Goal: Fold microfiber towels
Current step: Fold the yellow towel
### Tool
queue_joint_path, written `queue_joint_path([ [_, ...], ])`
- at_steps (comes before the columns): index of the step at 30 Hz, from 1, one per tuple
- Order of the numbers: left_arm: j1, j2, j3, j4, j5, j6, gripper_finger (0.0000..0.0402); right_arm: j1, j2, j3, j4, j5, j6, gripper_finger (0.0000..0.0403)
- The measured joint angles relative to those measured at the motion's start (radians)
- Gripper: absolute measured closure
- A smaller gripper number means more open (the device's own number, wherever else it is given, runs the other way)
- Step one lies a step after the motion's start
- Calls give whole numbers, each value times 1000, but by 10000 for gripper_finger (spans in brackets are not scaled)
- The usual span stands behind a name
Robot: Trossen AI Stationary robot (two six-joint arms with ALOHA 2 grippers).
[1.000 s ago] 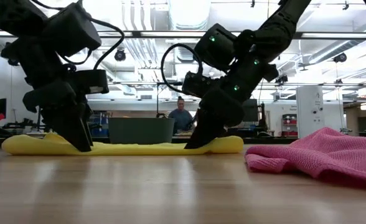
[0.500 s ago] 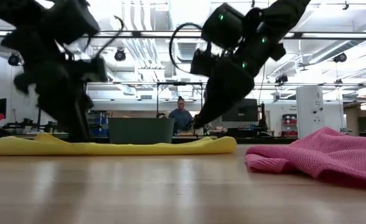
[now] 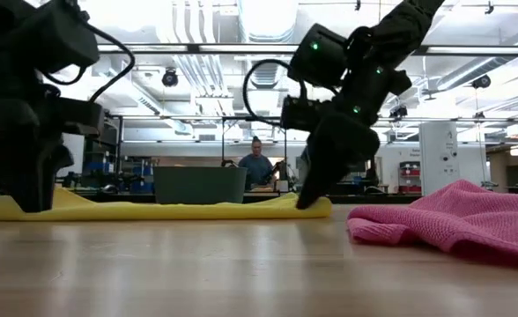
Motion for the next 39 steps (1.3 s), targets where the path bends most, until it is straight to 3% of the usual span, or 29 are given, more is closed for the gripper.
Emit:
queue_joint_path([
  [19,-2,-46,18,-77,50,37,267,-8,-17,-7,-103,0,41,394],
  [30,-3,-100,42,-132,20,35,267,-40,-85,1,-109,-1,230,393],
  [34,-3,-81,40,-173,-5,34,267,-82,-103,1,-136,-6,324,372],
  [39,-2,-49,37,-172,-48,15,267,-139,-114,1,-134,0,438,314],
])
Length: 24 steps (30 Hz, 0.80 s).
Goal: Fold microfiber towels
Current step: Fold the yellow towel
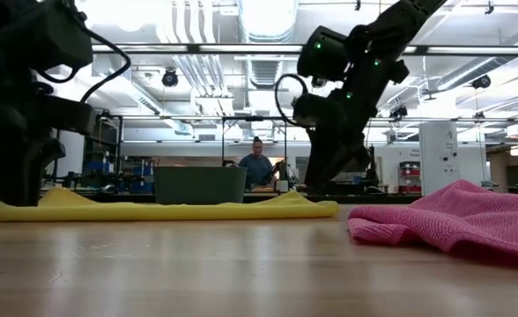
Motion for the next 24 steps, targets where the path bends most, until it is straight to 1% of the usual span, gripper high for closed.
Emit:
queue_joint_path([
  [3,0,21,0,3,-11,-7,267,-23,10,0,5,53,71,268],
  [9,-1,62,3,10,-23,-7,267,-47,68,0,55,55,123,177],
  [14,-1,70,4,10,-26,-8,267,-46,118,0,153,-17,138,129],
  [17,-1,67,3,11,-29,-8,267,-44,138,0,229,-67,139,117],
  [19,-1,65,3,14,-37,-8,267,-44,153,0,279,-87,141,117],
  [22,0,65,3,16,-38,-8,267,-44,171,0,326,-91,148,133],
  [24,0,65,2,16,-38,-8,267,-44,177,0,339,-91,149,157],
])
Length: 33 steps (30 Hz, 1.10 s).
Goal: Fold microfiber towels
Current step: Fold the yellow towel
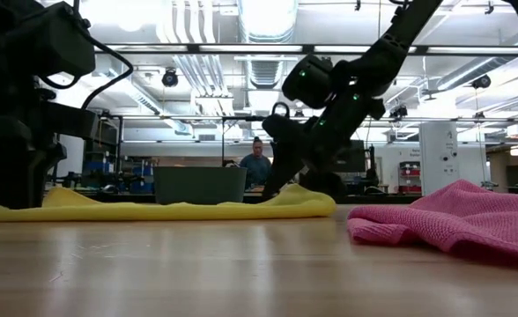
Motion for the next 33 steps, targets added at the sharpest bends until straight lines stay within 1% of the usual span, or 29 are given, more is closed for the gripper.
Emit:
queue_joint_path([
  [3,0,0,0,2,0,0,267,0,2,0,3,0,-1,213],
  [8,0,0,5,6,-7,-16,267,2,0,0,-8,0,-46,336],
  [10,1,1,16,7,-9,-25,267,2,-9,0,-31,0,-80,377],
  [14,-1,0,49,8,-9,-24,267,2,-55,0,-127,3,-128,388],
  [18,-1,-1,72,9,-11,-21,267,-5,-140,0,-310,48,-182,389],
  [23,-2,-1,74,10,-37,-21,267,-18,-286,0,-571,174,-202,390],
  [25,-2,-1,74,14,-64,-21,267,-21,-350,0,-652,216,-190,390],
  [28,-2,1,73,62,-128,-22,267,-23,-435,0,-722,256,-165,390],
  [31,-2,1,73,152,-216,-7,267,-25,-494,0,-724,271,-119,390],
  [33,-2,1,71,244,-276,43,267,-25,-513,0,-698,272,-105,390],
])
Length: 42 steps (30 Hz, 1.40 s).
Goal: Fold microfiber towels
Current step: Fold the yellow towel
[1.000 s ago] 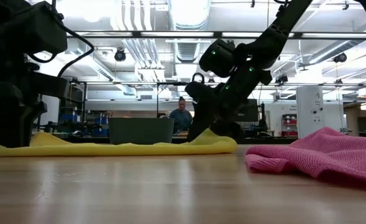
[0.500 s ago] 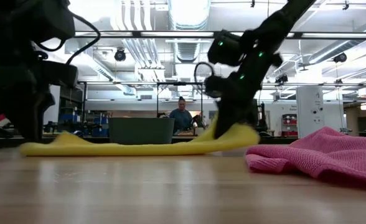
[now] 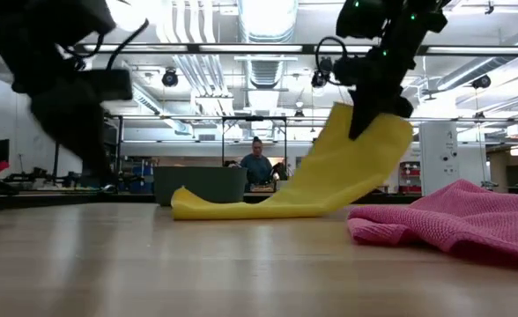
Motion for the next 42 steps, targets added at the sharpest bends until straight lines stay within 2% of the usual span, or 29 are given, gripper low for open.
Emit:
queue_joint_path([
  [3,0,0,-10,176,-55,108,267,1,-3,0,32,0,5,390],
  [8,0,0,-41,421,-63,245,267,4,57,0,92,-2,26,390],
  [13,0,10,-54,421,-64,249,267,25,134,0,219,-11,41,390],
  [16,0,37,-66,429,-62,247,267,40,182,0,302,-66,52,390],
  [29,6,286,-83,541,-59,225,267,83,396,1,741,-192,171,390],
  [42,27,373,-84,663,-59,272,267,94,466,2,880,-177,233,390],
])
